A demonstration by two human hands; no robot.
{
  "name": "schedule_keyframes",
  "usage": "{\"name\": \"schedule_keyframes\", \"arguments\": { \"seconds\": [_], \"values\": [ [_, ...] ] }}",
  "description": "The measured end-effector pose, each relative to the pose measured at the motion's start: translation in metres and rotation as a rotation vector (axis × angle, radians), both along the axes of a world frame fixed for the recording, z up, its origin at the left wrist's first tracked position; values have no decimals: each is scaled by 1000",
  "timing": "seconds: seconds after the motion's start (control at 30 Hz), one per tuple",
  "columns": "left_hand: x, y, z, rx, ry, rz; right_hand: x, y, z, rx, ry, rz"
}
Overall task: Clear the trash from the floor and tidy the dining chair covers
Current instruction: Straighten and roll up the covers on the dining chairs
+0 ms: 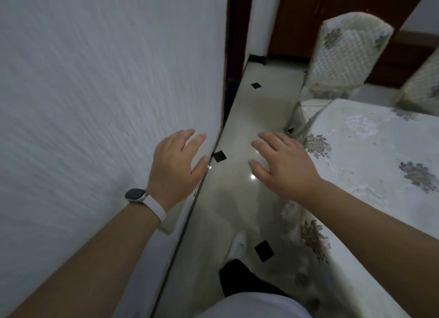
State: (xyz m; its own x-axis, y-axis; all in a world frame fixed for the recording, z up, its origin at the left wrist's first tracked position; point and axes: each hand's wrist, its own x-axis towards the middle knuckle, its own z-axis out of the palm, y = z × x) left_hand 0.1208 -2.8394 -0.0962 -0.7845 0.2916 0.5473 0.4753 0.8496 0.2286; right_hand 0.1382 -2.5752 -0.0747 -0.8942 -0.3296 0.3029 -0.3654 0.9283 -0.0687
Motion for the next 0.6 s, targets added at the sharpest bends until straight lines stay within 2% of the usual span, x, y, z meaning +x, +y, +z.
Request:
{"name": "schedule_keyframes", "arguments": {
  "seconds": [0.17,0.33,0.6],
  "values": [
    [-83,39,0,-94,-78,-45,-86,32,-8,-41,52,-57],
    [-171,84,21,-143,-59,-93,-163,75,-1,-93,92,-91],
    [-266,169,39,-152,-72,-230,-230,144,14,-64,85,-184]
  ]
}}
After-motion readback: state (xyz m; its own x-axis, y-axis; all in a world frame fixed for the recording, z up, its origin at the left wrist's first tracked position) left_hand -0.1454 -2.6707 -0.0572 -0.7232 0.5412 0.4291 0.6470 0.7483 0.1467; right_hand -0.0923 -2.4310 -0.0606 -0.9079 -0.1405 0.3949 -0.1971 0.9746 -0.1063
